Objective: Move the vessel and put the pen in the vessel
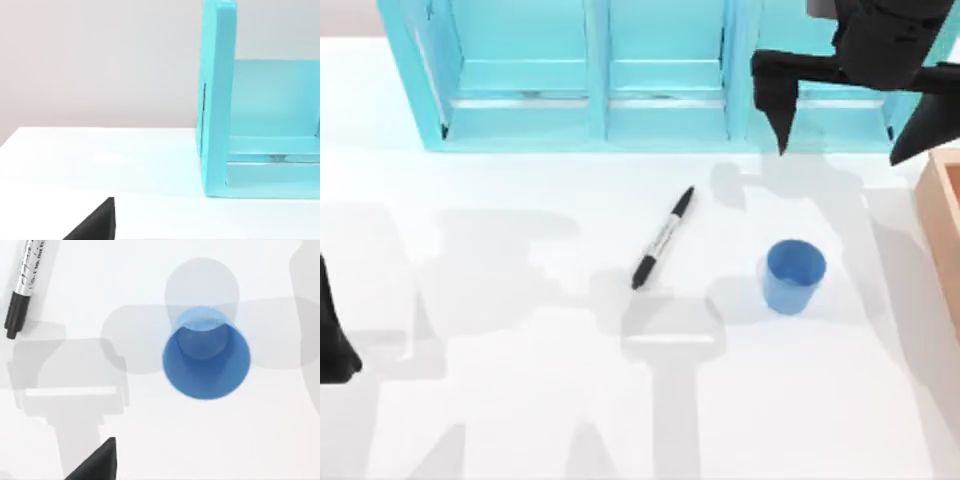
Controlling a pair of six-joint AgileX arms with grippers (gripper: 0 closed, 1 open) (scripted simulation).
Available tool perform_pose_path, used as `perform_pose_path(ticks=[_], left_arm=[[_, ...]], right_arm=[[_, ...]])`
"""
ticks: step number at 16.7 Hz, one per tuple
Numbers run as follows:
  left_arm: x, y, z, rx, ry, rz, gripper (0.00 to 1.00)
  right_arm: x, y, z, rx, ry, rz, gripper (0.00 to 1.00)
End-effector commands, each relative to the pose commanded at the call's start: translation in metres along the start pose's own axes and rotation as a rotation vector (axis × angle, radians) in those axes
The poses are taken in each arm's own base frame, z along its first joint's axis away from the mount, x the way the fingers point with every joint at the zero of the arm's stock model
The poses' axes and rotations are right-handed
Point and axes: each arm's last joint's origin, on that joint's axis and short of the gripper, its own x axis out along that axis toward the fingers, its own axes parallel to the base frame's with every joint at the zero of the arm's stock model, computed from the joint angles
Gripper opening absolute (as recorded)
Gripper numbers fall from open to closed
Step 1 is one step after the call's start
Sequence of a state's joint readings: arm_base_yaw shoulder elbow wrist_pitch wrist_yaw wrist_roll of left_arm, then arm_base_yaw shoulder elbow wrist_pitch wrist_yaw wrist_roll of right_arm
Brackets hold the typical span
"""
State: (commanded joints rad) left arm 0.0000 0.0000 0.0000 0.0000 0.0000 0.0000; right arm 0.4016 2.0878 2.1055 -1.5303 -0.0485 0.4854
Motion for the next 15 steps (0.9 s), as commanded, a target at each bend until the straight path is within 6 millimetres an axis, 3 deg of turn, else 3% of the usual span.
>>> perform_pose_path(ticks=[5,10,15], left_arm=[[0.0,0.0,0.0,0.0,0.0,0.0,1.0],[0.0,0.0,0.0,0.0,0.0,0.0,1.0],[0.0,0.0,0.0,0.0,0.0,0.0,1.0]], right_arm=[[0.057,0.043,0.019,0.218,-0.013,0.05,1.0],[0.112,0.092,0.021,0.371,-0.018,0.114,1.0],[0.122,0.1,0.02,0.387,-0.018,0.128,1.0]])
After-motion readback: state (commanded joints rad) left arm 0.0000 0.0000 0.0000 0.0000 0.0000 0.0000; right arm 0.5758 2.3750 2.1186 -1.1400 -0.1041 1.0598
